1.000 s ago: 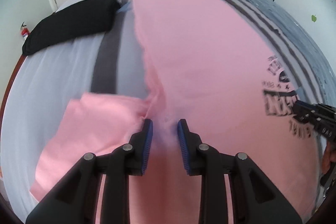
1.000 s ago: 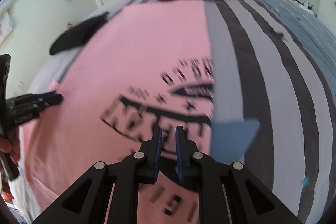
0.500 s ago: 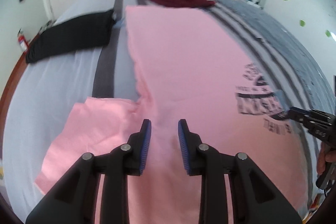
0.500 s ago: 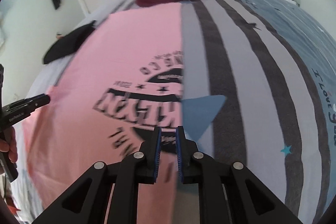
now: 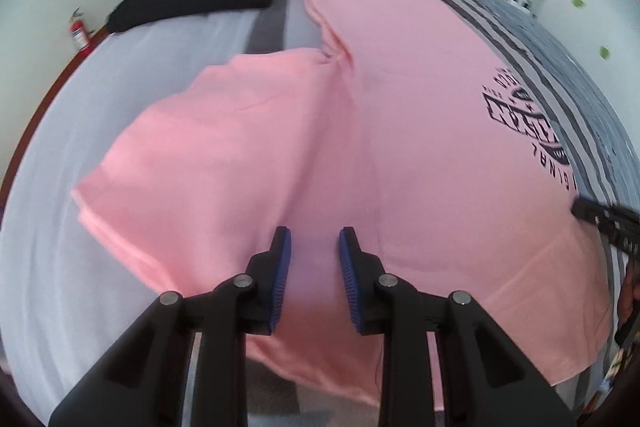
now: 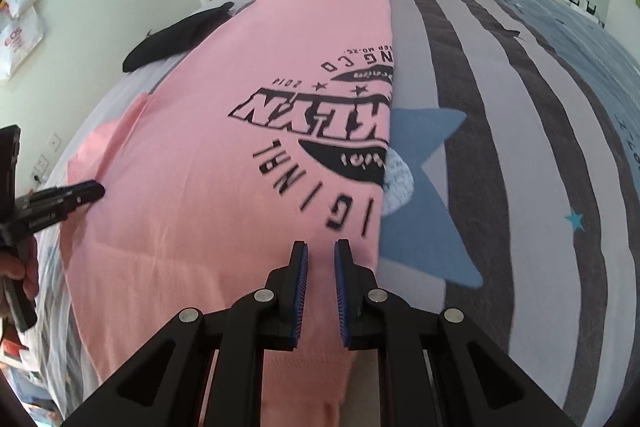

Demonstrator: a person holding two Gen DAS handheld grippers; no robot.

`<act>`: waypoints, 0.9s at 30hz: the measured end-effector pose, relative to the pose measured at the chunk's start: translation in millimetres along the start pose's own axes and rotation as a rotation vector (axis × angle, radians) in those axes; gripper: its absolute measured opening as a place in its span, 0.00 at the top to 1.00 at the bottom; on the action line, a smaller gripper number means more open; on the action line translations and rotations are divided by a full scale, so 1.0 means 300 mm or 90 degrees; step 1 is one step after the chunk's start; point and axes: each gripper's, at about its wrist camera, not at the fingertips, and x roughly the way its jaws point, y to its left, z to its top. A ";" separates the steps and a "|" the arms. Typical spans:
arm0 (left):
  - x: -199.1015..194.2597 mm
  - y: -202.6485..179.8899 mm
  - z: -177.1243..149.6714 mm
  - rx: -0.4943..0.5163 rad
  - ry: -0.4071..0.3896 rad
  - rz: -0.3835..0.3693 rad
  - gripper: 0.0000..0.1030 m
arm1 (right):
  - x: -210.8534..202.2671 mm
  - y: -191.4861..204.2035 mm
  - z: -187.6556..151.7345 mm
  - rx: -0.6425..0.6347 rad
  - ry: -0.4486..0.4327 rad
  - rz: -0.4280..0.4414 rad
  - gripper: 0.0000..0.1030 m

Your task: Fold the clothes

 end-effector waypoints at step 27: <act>-0.129 0.003 -0.183 -0.013 0.009 -0.016 0.75 | -0.129 0.247 -0.312 -0.088 0.048 0.097 0.88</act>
